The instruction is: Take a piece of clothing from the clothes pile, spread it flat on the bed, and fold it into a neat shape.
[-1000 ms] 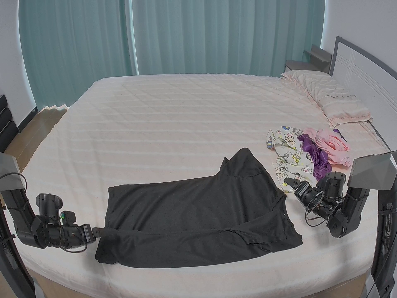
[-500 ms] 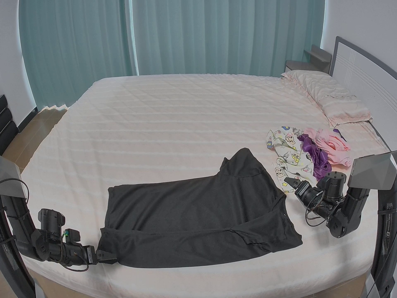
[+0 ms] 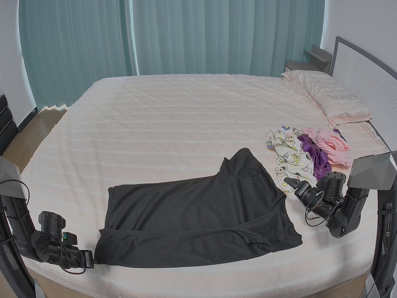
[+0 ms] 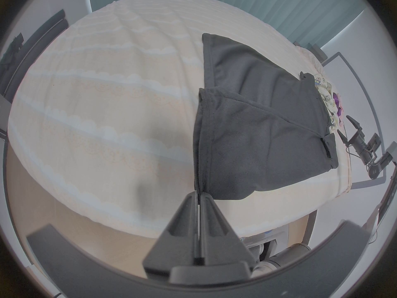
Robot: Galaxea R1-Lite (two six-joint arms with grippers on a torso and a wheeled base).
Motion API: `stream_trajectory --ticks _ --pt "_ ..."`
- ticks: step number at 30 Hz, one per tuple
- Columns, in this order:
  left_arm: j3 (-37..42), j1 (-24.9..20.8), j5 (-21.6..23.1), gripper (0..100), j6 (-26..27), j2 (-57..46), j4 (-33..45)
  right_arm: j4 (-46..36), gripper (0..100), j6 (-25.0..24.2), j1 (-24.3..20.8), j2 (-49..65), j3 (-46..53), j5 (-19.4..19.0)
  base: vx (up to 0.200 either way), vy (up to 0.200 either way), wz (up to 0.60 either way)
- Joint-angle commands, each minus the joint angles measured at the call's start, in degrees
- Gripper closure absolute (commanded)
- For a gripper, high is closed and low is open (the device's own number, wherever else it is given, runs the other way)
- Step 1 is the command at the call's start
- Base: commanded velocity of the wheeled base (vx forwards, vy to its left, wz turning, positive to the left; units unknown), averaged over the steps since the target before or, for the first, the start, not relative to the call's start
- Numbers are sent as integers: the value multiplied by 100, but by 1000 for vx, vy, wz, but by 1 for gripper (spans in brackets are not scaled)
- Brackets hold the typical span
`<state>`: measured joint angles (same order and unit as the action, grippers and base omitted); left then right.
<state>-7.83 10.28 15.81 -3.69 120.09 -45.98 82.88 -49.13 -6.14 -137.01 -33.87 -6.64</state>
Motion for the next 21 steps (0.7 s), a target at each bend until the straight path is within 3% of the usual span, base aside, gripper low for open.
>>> stream_trajectory --ticks 1,7,14,20,21 --pt "9 89 -52 100 27 6 10 0 0 0 -10 -28 -6 -4 0 0 0" --pt "0 150 -52 100 211 -29 204 0 0 0 -10 -28 -6 -4 0 0 0" --pt "-44 458 -96 100 941 -29 696 0 0 0 -10 -36 -15 -4 0 0 0" --pt "-167 466 -96 100 923 14 705 0 0 0 -10 -36 -15 -4 0 0 0" --pt "-175 466 -96 0 923 14 705 0 0 0 -10 -36 -24 -4 0 0 0"
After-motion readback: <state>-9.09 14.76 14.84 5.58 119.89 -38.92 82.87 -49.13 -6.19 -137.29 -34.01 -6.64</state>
